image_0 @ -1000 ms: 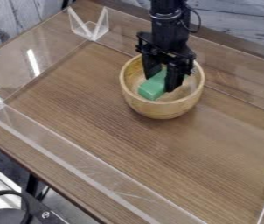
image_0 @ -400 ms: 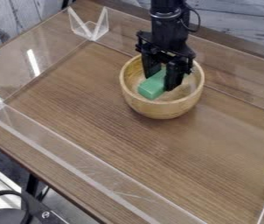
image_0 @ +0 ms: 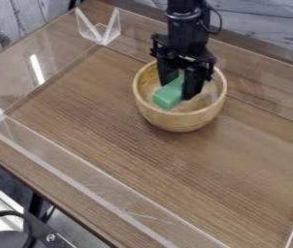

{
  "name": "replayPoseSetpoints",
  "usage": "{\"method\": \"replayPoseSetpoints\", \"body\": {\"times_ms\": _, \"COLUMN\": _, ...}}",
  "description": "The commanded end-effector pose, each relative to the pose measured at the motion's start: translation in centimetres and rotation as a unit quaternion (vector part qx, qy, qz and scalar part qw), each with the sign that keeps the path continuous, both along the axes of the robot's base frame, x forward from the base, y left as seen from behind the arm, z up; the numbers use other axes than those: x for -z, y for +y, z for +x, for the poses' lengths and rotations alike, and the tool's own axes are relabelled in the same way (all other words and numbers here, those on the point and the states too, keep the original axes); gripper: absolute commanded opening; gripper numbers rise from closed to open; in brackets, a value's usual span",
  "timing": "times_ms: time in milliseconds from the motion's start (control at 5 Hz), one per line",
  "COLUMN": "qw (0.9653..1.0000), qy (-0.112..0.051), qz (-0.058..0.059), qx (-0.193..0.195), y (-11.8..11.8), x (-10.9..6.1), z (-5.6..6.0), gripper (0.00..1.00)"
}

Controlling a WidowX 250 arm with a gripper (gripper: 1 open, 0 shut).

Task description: Put the green block in the brown bowl

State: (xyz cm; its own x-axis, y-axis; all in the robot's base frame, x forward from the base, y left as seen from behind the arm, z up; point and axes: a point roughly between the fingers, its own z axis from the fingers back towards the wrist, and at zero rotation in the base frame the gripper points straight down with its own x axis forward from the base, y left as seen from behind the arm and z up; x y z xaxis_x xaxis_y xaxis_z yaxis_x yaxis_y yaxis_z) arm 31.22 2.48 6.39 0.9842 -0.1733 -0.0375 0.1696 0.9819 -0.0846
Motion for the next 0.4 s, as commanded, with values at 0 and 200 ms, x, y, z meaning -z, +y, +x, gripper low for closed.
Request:
{"method": "replayPoseSetpoints", "body": {"times_ms": 0, "qw": 0.9994, "qy": -0.035, "qz": 0.006, "qx": -0.003, "y": 0.47, "x": -1.95, "z": 1.29, "gripper": 0.00}}
{"method": "replayPoseSetpoints", "body": {"times_ms": 200, "qw": 0.9993, "qy": -0.035, "qz": 0.005, "qx": -0.005, "y": 0.53, "x": -2.39, "z": 1.24, "gripper": 1.00}}
